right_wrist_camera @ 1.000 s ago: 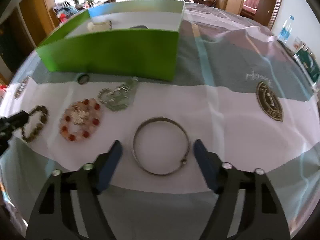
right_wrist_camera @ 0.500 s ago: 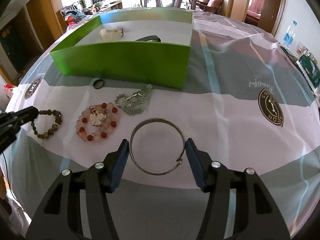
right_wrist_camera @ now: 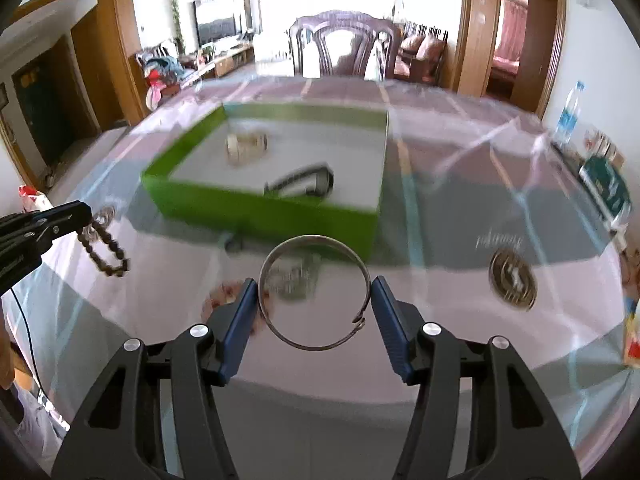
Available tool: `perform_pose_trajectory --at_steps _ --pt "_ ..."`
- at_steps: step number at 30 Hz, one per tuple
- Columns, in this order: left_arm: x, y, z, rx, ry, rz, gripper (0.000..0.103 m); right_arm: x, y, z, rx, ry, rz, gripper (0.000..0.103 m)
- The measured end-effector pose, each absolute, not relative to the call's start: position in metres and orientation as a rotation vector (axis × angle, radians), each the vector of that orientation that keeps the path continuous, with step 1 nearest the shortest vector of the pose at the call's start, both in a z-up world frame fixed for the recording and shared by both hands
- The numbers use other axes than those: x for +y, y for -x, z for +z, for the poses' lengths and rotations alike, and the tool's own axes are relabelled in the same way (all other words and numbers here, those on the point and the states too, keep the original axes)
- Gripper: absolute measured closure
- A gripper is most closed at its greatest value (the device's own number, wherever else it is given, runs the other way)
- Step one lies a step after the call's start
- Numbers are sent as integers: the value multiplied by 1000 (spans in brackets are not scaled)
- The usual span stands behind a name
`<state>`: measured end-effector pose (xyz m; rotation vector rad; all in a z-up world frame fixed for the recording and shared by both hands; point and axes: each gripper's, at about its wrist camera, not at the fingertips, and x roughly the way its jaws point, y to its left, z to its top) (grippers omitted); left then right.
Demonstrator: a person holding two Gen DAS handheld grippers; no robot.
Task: Organize jewelry
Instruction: 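Drop the wooden bead bracelet into the green box with the left tool while the right drops the bangle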
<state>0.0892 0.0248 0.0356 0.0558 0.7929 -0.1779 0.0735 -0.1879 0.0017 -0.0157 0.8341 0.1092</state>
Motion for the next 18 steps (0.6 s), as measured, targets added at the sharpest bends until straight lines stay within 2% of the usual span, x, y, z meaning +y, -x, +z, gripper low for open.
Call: perform_pose_trajectory --at_steps 11,18 --pt "8 -148 93 712 -82 -178 95 -184 -131 54 706 -22 159 45" --pt "4 -200 84 731 -66 -129 95 -171 -176 45 714 3 123 45"
